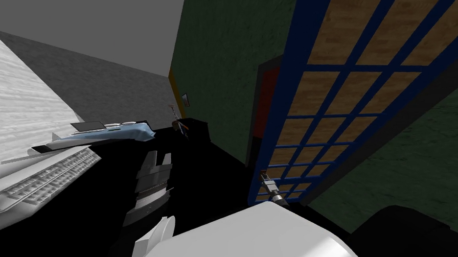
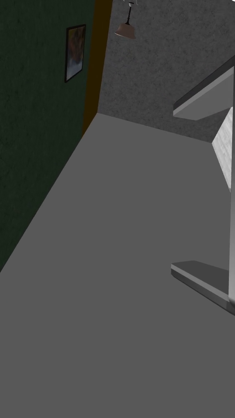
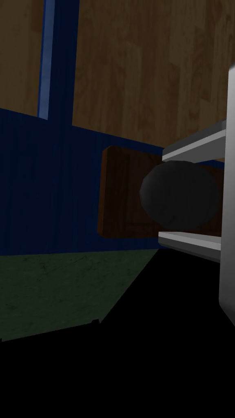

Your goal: Pull the door open

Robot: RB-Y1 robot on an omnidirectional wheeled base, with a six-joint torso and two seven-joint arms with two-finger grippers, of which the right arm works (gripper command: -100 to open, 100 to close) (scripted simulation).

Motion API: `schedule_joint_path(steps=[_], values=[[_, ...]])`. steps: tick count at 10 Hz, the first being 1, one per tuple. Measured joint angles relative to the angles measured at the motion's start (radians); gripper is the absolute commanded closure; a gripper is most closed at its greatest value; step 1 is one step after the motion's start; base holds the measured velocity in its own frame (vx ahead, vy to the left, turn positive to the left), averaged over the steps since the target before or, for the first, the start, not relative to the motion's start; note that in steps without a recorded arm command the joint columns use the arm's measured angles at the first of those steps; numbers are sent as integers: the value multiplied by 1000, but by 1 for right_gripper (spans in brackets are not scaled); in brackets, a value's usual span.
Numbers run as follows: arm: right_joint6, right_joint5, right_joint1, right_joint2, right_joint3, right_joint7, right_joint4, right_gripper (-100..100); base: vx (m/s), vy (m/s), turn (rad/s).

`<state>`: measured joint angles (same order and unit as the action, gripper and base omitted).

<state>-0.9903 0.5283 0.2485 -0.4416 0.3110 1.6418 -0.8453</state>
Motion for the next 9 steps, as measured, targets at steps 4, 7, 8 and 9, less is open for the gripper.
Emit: schedule_joint_path(steps=[4, 7, 8, 9], values=[[-54, -19, 16, -31, 36, 40, 15, 100, -210, -24, 109], [-93, -33, 33, -54, 61, 70, 26, 100, -186, -37, 89], [-108, -37, 34, -59, 69, 80, 36, 100, -79, -23, 26], [-109, -39, 36, -58, 72, 82, 38, 100, -134, -37, 146]])
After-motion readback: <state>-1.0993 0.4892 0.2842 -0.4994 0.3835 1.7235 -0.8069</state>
